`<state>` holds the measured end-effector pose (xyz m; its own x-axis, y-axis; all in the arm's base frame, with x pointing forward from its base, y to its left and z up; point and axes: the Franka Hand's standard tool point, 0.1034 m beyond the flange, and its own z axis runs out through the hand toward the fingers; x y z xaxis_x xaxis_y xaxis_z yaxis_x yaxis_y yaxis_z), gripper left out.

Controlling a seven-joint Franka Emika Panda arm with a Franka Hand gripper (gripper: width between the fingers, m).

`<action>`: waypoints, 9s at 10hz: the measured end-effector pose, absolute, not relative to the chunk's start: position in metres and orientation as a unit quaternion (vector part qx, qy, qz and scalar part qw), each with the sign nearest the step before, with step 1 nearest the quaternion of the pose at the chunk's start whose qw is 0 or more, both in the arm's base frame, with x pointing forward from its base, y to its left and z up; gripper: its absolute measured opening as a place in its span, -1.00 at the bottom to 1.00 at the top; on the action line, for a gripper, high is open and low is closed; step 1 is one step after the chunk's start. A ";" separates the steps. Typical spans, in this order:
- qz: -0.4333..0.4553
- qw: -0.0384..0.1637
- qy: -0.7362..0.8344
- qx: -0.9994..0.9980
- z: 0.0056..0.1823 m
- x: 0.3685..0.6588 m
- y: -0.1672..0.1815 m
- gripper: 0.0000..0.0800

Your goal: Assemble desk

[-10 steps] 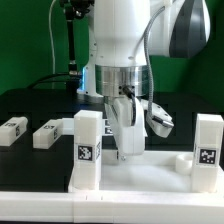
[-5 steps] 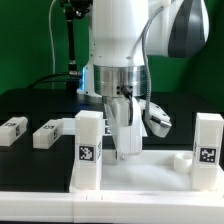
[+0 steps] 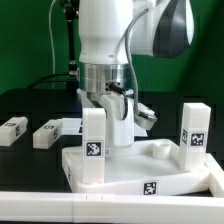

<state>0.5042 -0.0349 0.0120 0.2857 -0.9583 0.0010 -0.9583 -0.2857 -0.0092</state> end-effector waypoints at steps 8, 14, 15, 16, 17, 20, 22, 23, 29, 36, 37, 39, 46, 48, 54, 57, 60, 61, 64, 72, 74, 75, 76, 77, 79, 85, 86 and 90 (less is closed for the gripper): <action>-0.019 -0.014 0.370 -0.929 0.016 0.515 -0.064 -0.83; -0.019 -0.021 0.187 -0.982 0.017 0.519 -0.062 -0.84; -0.021 -0.025 0.149 -0.988 0.018 0.526 -0.054 -0.84; -0.024 -0.029 0.098 -0.994 0.017 0.533 -0.049 -0.84; -0.026 -0.031 0.053 -0.998 0.016 0.540 -0.044 -0.84; -0.030 -0.036 -0.042 -0.998 0.017 0.544 -0.045 -0.84; -0.030 -0.038 -0.079 -0.996 0.018 0.546 -0.044 -0.84; -0.031 -0.043 -0.120 -0.991 0.020 0.552 -0.037 -0.84; -0.026 -0.069 -0.293 -0.953 0.026 0.571 -0.032 -0.84; -0.019 -0.091 -0.552 -0.829 0.032 0.596 -0.004 -0.84; -0.018 -0.091 -0.556 -0.826 0.032 0.596 -0.006 -0.84; -0.010 -0.097 -0.594 -0.798 0.032 0.595 -0.009 -0.84; 0.005 -0.104 -0.675 -0.730 0.035 0.630 0.026 -0.84; 0.009 -0.108 -0.676 -0.729 0.037 0.653 0.029 -0.84; 0.010 -0.110 -0.666 -0.738 0.038 0.675 0.045 -0.84; 0.016 -0.109 -0.664 -0.740 0.039 0.675 0.045 -0.84; 0.006 -0.114 -0.654 -0.748 0.057 0.678 0.047 -0.22; 0.005 -0.119 -0.652 -0.748 0.066 0.677 0.045 0.28; 0.003 -0.128 -0.638 -0.759 0.102 0.674 0.018 0.60; -0.002 -0.130 -0.595 -0.793 0.107 0.673 0.006 0.62; 0.008 -0.120 -0.480 -0.869 0.106 0.665 -0.008 0.62; 0.010 -0.120 -0.446 -0.887 0.108 0.665 -0.012 0.62; -0.005 -0.122 -0.410 -0.904 0.108 0.667 -0.008 0.62; -0.007 -0.121 -0.386 -0.914 0.107 0.667 -0.008 0.62; -0.015 -0.120 -0.326 -0.938 0.107 0.667 -0.007 0.62; 0.015 -0.050 -0.187 -0.981 0.097 0.636 -0.119 0.62; 0.013 -0.049 -0.187 -0.981 0.098 0.639 -0.113 0.62; 0.039 -0.027 -0.126 -0.991 0.097 0.624 -0.131 0.62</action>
Offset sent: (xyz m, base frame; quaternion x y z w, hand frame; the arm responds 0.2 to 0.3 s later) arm 0.0000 0.0000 0.0000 0.0000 0.0000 -0.1296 0.9916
